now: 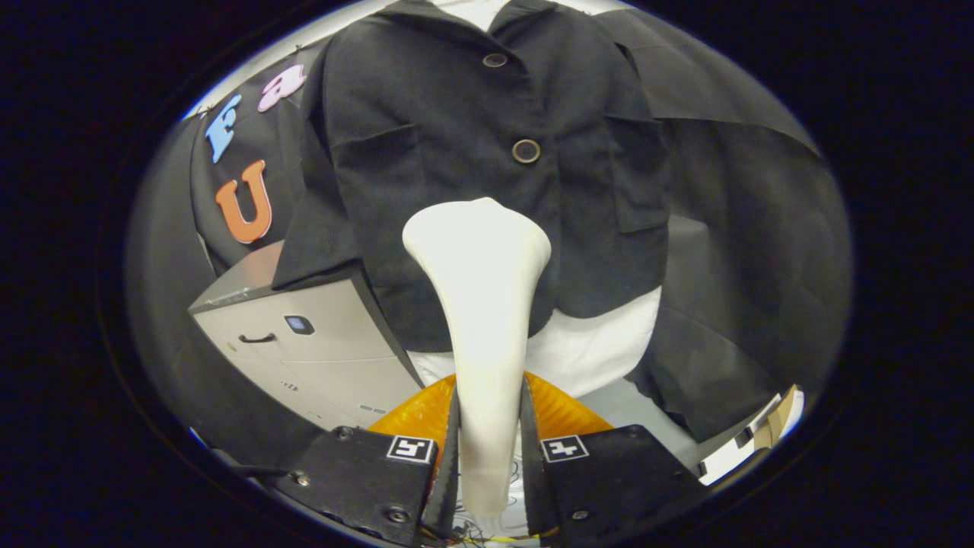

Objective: Iron the clothes twice with a garment steamer, once on the left side and once on the right side.

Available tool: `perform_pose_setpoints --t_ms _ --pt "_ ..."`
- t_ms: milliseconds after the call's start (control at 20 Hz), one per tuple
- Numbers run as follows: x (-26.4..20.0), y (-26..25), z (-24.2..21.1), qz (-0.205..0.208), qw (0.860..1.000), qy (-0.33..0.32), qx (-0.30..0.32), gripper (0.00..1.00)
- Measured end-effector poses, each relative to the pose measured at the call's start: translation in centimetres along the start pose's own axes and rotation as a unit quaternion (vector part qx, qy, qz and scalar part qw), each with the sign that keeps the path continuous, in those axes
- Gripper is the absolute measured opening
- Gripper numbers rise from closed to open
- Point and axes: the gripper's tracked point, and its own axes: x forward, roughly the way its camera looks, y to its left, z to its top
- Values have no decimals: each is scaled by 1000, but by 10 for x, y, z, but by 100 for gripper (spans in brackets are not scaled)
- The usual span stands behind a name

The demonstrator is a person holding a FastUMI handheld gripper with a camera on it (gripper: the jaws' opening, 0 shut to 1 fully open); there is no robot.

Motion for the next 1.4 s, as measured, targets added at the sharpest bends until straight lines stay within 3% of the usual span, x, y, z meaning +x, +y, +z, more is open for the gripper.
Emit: perform_pose_setpoints --t_ms 350,700,1400 --pt "-55 -57 37 -18 998 -41 49 38" --pt "-98 -110 110 -40 991 -104 73 38" --pt "-124 -94 319 -4 974 -223 47 38"
